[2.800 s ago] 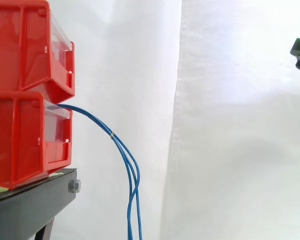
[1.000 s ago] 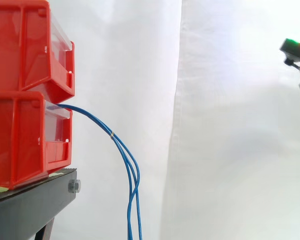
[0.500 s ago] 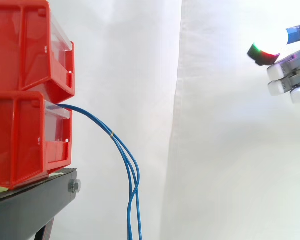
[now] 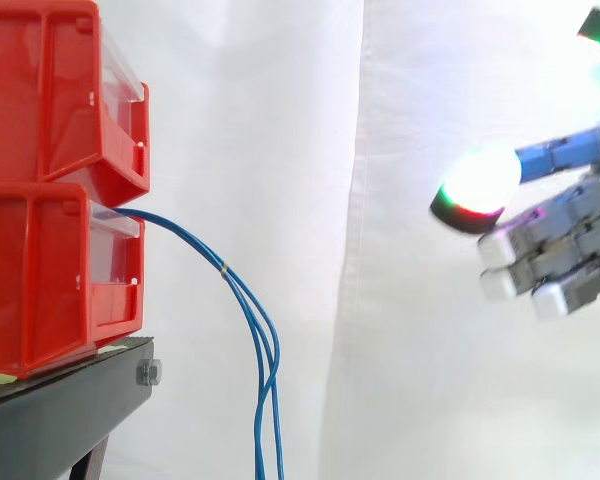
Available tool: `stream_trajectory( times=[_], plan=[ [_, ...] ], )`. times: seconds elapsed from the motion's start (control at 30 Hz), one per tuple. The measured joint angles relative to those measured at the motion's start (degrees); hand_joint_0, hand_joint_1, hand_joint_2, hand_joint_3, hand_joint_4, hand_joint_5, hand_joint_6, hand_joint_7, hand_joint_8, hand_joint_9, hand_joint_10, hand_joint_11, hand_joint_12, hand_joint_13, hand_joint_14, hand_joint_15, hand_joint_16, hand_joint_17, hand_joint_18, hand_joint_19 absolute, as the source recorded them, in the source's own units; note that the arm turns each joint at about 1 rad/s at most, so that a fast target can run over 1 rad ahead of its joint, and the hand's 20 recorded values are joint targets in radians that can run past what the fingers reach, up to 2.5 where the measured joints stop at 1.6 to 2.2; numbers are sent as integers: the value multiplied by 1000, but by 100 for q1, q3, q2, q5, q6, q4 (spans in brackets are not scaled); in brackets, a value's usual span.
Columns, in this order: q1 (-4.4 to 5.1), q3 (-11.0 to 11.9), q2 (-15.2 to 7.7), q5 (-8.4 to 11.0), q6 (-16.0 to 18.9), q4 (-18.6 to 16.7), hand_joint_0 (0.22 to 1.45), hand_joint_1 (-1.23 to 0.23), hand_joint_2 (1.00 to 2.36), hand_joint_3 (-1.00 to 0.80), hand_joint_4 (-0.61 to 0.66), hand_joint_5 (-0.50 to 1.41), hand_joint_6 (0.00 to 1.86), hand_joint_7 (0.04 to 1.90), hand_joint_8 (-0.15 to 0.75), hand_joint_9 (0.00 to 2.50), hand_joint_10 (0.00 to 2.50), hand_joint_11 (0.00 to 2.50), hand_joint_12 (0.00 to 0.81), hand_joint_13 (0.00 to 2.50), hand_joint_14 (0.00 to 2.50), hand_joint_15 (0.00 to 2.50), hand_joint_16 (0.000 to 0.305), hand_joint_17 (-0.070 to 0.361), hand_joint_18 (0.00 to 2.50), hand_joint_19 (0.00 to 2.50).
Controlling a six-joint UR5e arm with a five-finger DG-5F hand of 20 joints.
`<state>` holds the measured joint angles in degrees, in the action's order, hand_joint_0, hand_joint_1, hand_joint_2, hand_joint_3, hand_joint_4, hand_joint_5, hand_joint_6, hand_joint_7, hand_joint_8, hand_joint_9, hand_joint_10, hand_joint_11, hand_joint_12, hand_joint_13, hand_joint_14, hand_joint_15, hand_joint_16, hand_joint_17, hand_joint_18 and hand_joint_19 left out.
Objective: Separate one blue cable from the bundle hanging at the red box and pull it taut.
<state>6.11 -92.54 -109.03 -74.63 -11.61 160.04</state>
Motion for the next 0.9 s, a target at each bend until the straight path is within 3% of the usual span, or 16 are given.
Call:
stream_trajectory(
  times=[0.13,0.23,0.3,0.57,0.9],
  plan=[
    [62,51,-339,71,94,-399,595,-562,1005,-443,235,-189,503,788,325,660,5,168,269,509,5,145,29,65,602,157],
    [89,98,-445,100,84,-605,597,-564,1005,-442,237,-189,503,788,324,662,5,162,269,520,6,147,29,65,618,154],
    [107,115,-468,145,26,-681,598,-564,1005,-443,237,-189,503,787,324,663,5,170,270,526,5,153,29,65,621,154],
    [210,128,-489,705,-420,-888,598,-565,1005,-445,236,-189,503,788,324,665,5,170,270,528,5,153,28,64,624,143],
    [305,131,-490,949,-624,-952,590,-624,1005,-453,225,-195,503,793,301,485,6,201,271,534,6,191,29,64,626,166]
  ],
)
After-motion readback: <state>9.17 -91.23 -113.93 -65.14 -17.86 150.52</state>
